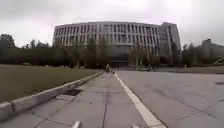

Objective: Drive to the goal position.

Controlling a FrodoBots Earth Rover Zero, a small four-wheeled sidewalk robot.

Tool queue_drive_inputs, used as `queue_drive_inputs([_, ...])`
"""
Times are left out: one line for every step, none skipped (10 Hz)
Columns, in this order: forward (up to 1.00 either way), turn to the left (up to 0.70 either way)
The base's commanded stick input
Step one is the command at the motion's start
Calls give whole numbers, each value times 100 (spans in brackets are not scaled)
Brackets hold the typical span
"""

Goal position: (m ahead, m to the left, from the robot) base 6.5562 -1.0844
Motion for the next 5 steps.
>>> queue_drive_inputs([70,0])
queue_drive_inputs([70,0])
queue_drive_inputs([70,0])
queue_drive_inputs([70,0])
queue_drive_inputs([70,0])
